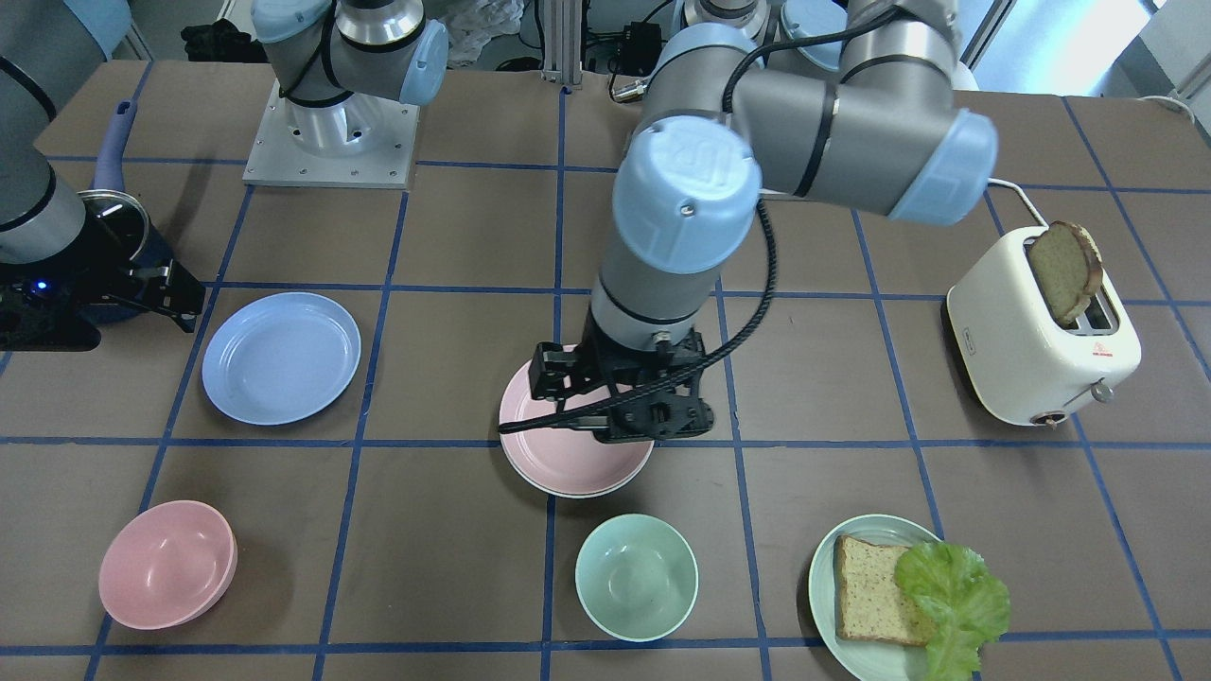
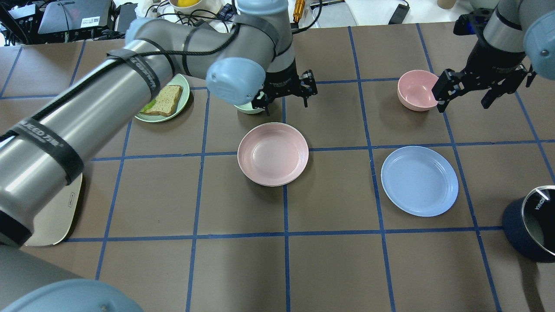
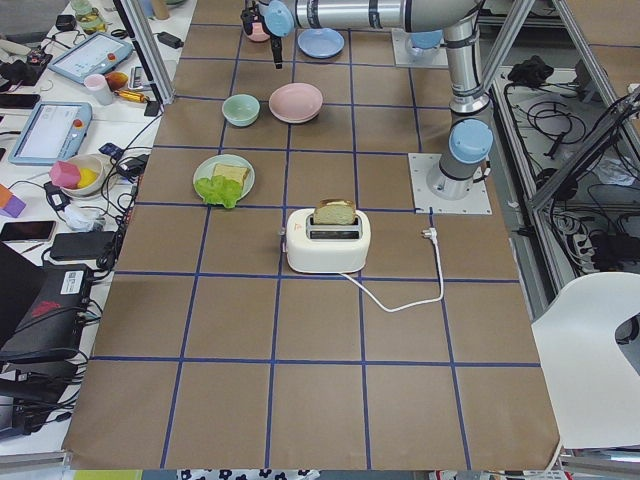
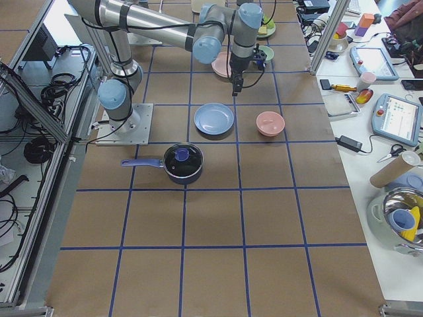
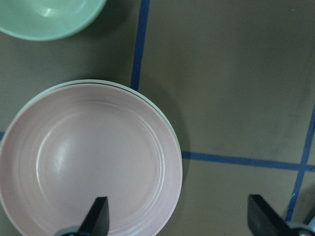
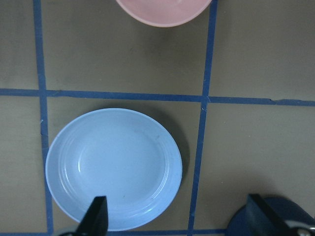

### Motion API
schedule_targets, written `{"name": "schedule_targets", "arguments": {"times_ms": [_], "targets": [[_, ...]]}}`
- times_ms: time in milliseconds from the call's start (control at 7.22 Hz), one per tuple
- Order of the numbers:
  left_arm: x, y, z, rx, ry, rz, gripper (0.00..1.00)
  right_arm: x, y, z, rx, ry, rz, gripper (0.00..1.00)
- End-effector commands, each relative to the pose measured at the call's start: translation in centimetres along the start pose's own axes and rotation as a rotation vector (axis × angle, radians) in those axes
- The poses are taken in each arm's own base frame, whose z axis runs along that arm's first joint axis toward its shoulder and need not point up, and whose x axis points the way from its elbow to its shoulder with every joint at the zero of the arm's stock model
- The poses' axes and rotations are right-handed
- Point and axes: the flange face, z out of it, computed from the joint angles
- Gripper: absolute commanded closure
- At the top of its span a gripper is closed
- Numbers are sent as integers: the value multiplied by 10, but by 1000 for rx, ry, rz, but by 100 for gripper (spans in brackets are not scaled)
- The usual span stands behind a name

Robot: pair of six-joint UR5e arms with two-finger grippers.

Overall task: Stack three plates with pink and blue
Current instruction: 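Retract the left arm while the right gripper grasps the light blue plate's rim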

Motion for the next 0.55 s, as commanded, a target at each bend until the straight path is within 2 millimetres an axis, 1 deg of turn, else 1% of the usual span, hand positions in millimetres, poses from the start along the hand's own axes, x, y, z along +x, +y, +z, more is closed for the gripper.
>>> {"name": "schedule_targets", "arguments": {"times_ms": [0, 139, 277, 416], "targets": [[-75, 13, -84, -22, -10, 8, 0, 12, 19, 68, 87, 47, -12, 0], [-103, 26, -119, 12, -5, 30, 0, 10, 31, 95, 135, 61, -11, 0], [-133, 25, -136, 37, 3, -16, 0, 8, 44, 120, 128, 53, 0, 0], [-138, 34, -155, 85, 16, -23, 0, 13, 49, 129, 111, 45, 15, 0]]}}
